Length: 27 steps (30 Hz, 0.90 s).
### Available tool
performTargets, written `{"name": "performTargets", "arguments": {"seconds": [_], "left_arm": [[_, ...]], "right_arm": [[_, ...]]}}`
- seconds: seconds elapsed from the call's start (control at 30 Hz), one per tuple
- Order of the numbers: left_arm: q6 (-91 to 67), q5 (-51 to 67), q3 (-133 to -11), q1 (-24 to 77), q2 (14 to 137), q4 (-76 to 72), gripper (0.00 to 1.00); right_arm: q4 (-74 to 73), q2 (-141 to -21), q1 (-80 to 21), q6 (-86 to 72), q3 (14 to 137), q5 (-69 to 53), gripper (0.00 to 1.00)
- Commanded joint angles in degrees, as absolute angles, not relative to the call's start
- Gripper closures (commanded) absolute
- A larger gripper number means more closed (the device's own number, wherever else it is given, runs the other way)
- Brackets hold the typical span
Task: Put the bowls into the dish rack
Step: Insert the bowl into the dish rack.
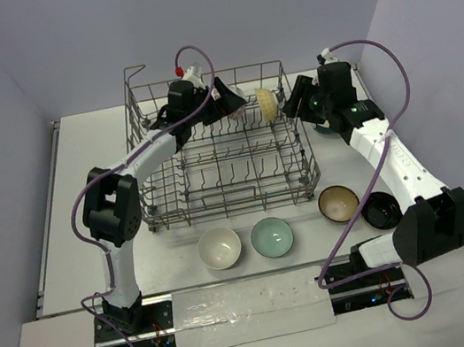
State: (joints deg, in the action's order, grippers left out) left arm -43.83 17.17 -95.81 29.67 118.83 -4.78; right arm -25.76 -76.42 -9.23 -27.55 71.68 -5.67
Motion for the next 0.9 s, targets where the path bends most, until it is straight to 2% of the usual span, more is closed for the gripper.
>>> {"name": "performTargets", "arguments": {"seconds": [0.0, 0.37, 0.87], "left_arm": [[-42.2, 19.3, -99.1, 30.4, 117.1, -5.1, 0.01], [-40.5, 20.4, -101.3, 30.5, 123.0, -2.7, 0.01], [-34.6, 13.7, -104.9, 30.4, 124.6, 6.8, 0.01]], "right_arm": [[-24.0, -76.5, -9.6, -26.8, 73.1, -5.8, 0.38], [-24.3, -77.1, -9.7, -26.5, 73.3, -5.6, 0.38], [-24.2, -77.8, -9.8, -26.4, 73.5, -5.8, 0.38]]}}
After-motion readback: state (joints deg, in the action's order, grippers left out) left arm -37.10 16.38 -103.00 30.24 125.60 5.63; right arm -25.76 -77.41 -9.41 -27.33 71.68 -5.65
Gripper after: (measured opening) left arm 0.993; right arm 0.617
